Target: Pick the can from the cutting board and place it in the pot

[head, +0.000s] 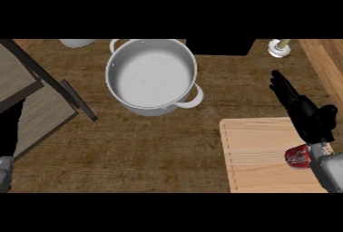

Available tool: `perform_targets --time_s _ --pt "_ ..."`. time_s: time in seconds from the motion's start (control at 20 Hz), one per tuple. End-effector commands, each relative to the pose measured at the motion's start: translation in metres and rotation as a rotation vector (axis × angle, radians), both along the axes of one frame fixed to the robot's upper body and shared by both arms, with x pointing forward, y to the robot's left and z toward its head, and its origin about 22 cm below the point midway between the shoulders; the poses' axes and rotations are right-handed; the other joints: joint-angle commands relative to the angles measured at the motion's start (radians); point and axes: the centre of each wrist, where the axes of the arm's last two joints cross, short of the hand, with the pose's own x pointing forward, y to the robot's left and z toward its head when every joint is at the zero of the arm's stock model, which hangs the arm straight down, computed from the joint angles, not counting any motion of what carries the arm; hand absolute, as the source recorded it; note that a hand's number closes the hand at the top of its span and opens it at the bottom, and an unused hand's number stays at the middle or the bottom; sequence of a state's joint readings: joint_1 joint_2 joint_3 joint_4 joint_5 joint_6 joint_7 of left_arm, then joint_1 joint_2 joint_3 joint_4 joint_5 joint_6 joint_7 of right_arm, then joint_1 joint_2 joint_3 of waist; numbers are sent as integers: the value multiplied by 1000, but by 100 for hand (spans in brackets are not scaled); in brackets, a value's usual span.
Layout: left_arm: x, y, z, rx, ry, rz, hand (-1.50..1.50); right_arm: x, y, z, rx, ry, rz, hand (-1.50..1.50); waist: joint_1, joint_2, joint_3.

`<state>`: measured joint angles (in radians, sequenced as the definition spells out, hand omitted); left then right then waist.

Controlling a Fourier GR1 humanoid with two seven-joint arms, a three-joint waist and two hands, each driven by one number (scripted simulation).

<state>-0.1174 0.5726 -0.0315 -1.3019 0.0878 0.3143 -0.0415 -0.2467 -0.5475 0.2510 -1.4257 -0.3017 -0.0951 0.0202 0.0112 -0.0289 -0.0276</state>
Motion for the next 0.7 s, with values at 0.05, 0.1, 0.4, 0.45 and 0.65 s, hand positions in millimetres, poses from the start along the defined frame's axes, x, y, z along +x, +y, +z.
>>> perform_targets --time_s 0.05,0.1,0.4,0.45,0.65 --pt "-3 -30 -26 -133 74 -134 0 -10 -14 5 -39 21 122 150 -21 28 27" --pt "-6 -54 -37 -202 135 -204 0 -16 -13 -2 -44 51 201 150 -28 28 27" --pt "-30 -86 -62 -378 275 -309 0 -15 -55 32 -251 -364 -31 -150 -138 14 30" --pt "-38 -82 -69 -389 290 -289 0 -19 -54 32 -181 -438 -25 -150 -136 14 31" --pt "-35 -84 -56 -404 277 -337 0 -33 -53 27 26 -585 -20 -150 -130 16 32"
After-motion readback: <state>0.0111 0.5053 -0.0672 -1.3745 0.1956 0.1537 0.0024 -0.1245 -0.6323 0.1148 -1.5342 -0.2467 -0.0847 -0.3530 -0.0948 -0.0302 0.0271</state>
